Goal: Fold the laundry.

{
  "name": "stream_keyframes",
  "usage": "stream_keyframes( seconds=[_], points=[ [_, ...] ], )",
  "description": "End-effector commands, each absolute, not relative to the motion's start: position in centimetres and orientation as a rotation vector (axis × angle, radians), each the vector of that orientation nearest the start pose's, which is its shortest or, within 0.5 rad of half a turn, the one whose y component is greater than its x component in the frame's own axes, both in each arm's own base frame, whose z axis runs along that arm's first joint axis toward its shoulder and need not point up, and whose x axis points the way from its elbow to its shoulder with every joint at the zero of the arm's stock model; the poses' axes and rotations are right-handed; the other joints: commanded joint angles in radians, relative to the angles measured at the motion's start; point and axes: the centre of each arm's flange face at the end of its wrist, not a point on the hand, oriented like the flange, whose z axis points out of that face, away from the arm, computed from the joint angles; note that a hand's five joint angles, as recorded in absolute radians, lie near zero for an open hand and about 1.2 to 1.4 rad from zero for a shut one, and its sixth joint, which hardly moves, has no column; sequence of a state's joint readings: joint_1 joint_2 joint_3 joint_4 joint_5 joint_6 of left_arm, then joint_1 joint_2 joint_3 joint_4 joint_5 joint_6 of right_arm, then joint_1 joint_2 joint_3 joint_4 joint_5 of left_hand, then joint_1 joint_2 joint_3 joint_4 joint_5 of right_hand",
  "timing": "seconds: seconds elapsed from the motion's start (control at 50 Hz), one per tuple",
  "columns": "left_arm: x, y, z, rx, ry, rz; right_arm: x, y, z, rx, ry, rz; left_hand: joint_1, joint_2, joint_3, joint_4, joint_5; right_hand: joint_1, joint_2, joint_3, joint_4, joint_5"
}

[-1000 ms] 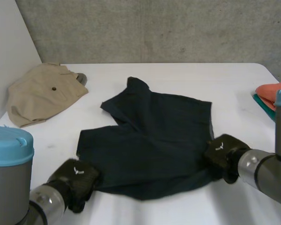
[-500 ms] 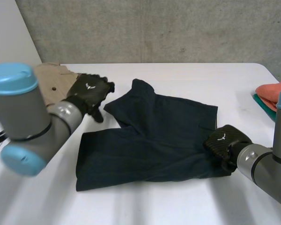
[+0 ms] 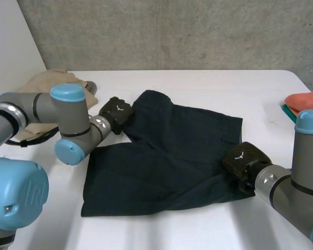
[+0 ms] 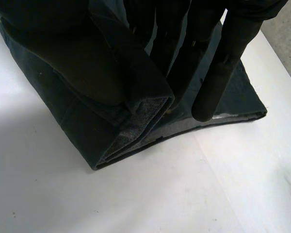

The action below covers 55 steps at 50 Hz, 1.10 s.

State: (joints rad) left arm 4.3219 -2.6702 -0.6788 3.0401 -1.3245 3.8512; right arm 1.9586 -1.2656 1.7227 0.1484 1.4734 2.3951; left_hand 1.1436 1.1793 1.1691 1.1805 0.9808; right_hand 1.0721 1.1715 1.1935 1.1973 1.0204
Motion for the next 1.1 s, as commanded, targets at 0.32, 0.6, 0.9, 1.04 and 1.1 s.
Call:
stream_keyframes(
  seconds=[0.32, 0.6, 0.9, 1.04, 1.1],
  points=[
    [-31.7, -34.5, 14.5, 1.303, 1.885, -1.670, 24.5, -20.7, 16.7, -1.625, 2.345, -1.493, -0.897, -0.932, -0.922, -0.933, -0.908, 0.324, 0.225, 0.203, 0.199, 0.201],
    [-27.7, -25.2, 21.0, 1.213, 2.228, -1.852, 24.2, -21.4, 17.1, -1.572, 2.357, -1.548, -0.705, -0.740, -0.730, -0.742, -0.716, 0.324, 0.225, 0.203, 0.199, 0.201],
    [-24.7, -16.7, 16.0, 1.370, 2.603, -1.505, 24.1, -21.5, 17.2, -1.534, 2.367, -1.554, -0.495, -0.531, -0.521, -0.532, -0.507, 0.324, 0.225, 0.203, 0.199, 0.201],
    [-24.8, -17.5, 14.7, 1.340, 2.549, -1.483, 24.1, -21.5, 17.4, -1.503, 2.372, -1.559, -0.469, -0.505, -0.495, -0.506, -0.481, 0.324, 0.225, 0.203, 0.199, 0.201],
    [-24.6, -17.7, 14.2, 1.353, 2.520, -1.450, 24.0, -21.6, 17.5, -1.494, 2.375, -1.563, -0.013, -0.049, -0.039, -0.050, -0.025, 0.324, 0.225, 0.203, 0.199, 0.201]
  ],
)
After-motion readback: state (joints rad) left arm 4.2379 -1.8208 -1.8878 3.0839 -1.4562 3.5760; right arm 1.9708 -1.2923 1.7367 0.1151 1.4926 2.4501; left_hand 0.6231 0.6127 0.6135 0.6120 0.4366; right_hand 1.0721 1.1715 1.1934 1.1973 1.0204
